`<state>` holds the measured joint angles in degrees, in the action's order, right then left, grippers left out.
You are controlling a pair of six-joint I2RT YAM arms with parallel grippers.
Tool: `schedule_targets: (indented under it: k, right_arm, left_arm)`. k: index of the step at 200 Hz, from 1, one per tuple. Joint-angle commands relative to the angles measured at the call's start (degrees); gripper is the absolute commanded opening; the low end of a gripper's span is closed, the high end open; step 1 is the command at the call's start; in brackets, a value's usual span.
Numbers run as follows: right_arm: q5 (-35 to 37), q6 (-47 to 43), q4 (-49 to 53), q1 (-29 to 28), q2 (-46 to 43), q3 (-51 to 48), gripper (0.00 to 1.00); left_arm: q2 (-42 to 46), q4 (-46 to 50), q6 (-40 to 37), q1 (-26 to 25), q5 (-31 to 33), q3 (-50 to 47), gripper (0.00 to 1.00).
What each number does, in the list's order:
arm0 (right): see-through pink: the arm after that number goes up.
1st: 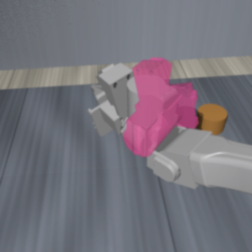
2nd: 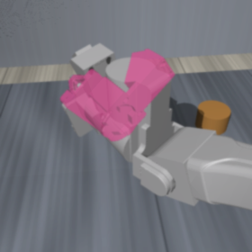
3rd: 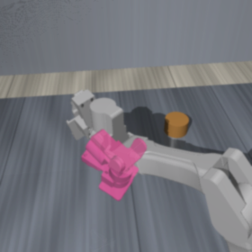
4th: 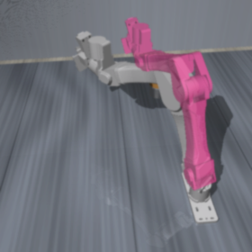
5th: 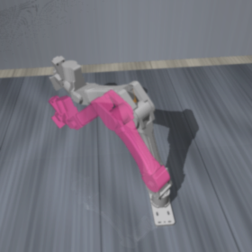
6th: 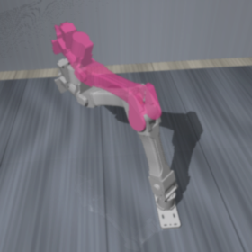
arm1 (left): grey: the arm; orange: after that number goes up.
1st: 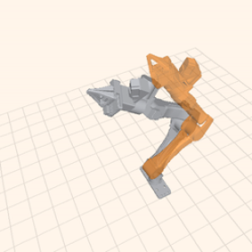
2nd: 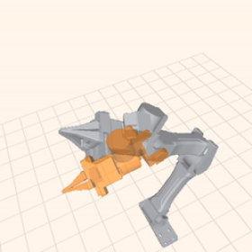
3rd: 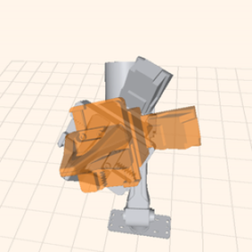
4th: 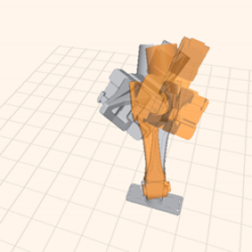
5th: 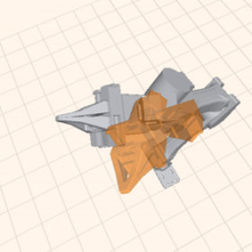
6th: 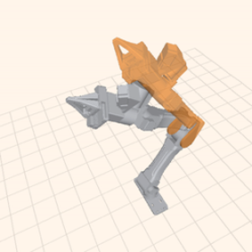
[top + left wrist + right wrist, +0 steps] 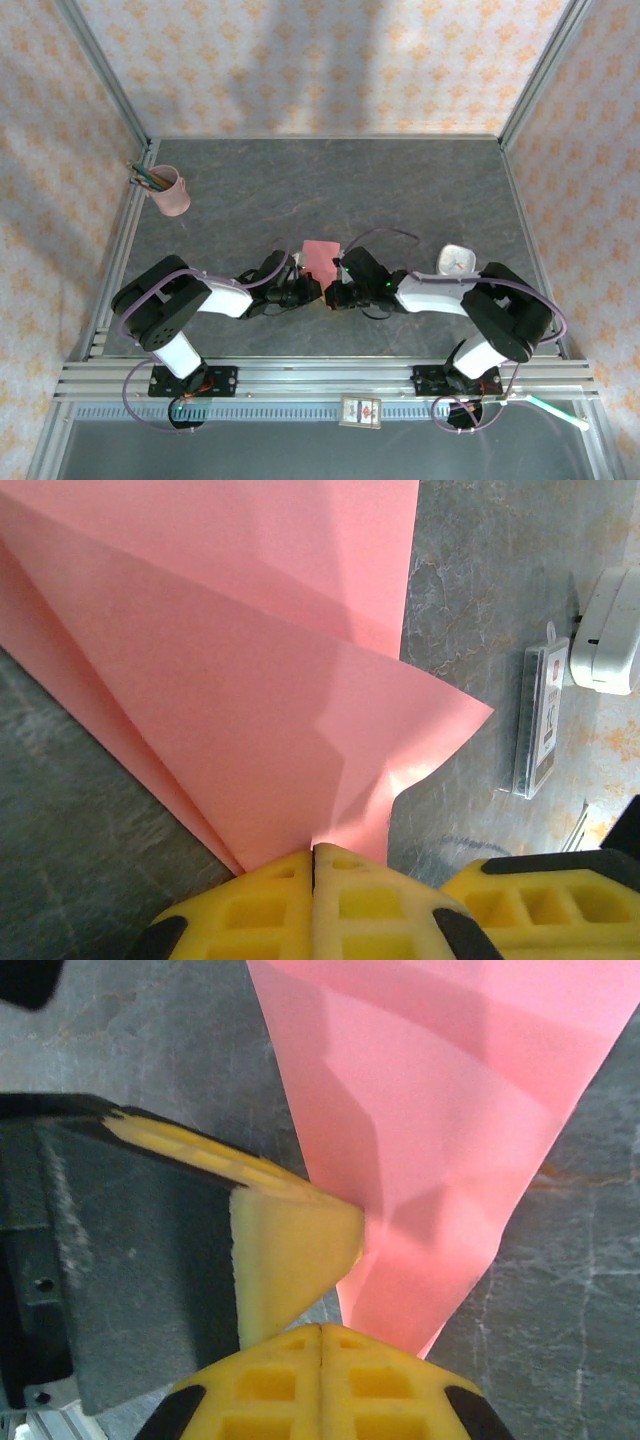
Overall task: Fold a paper plane with a square sheet of paper (pick it up from the middle)
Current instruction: Third fold the triangle at the center of the table.
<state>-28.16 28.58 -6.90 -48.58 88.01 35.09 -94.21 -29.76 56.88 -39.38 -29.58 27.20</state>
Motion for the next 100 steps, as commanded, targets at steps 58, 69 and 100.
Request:
schedule_targets:
  k: [58,69,100]
  right_arm:
    - [1.38,-1.00,0.83,0.47,2.68,-1.10,0.00]
    - [0.72,-0.58,0.58,0.45,1.40,-0.74,0.00]
    - [-0.91,0.67,-0.29,0.41,-1.03,0.08,0.00]
  left_arm:
    - [-2.07,6.99,-2.02,-0.18,3.83,-0.39,0.00]
    - [-1.98,7.10,-2.06,-0.17,3.83,-0.48,0.00]
    - [-2.07,7.09,-2.10,-0.18,3.84,-0.52,0.00]
